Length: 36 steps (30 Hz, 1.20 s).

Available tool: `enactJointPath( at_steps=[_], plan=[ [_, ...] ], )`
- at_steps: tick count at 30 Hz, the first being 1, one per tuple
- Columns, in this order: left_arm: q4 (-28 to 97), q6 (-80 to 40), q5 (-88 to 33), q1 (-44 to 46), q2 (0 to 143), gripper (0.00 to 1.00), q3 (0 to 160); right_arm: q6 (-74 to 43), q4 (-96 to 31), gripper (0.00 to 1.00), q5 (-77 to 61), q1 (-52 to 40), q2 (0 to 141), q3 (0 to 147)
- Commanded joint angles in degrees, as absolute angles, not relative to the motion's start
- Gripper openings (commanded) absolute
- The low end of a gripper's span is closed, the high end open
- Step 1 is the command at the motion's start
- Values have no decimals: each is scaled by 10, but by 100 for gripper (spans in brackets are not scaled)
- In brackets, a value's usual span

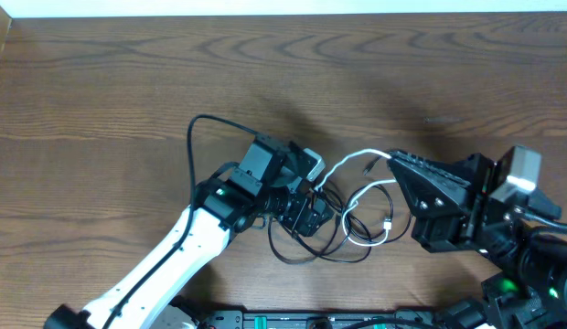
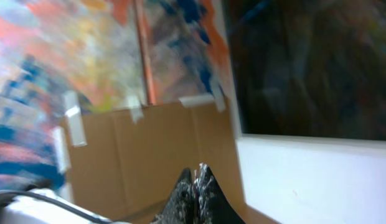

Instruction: Untangle cables

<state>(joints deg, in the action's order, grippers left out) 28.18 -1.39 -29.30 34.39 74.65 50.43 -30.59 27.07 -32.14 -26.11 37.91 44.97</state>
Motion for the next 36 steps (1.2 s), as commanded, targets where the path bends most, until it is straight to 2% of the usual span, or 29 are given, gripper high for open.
enactJointPath(
  at_steps=[1,5,12,19,22,27,29,34,36],
  plan=[
    [264,-4,-285,345,785,98,506,-366,316,1,-358,-269,376,467],
    [267,-5,-225,344,826,98,506,-383,334,1,-382,-269,375,493],
    [269,-11,-222,344,895,98,506,-340,293,1,-363,-219,374,554],
    [268,-12,-226,344,903,98,506,-329,175,1,-366,-136,374,588],
    [266,-11,-248,344,896,98,507,-305,64,3,-365,-119,375,588],
    [284,-32,-249,334,842,98,532,-232,-160,21,-293,-116,390,588],
    [305,-33,-249,326,809,98,546,-215,-235,34,-251,-116,404,588],
    [362,-33,-249,302,691,98,580,-182,-354,61,-215,-116,454,588],
    [371,-33,-249,296,642,98,588,-179,-380,67,-215,-117,481,588]
  ],
)
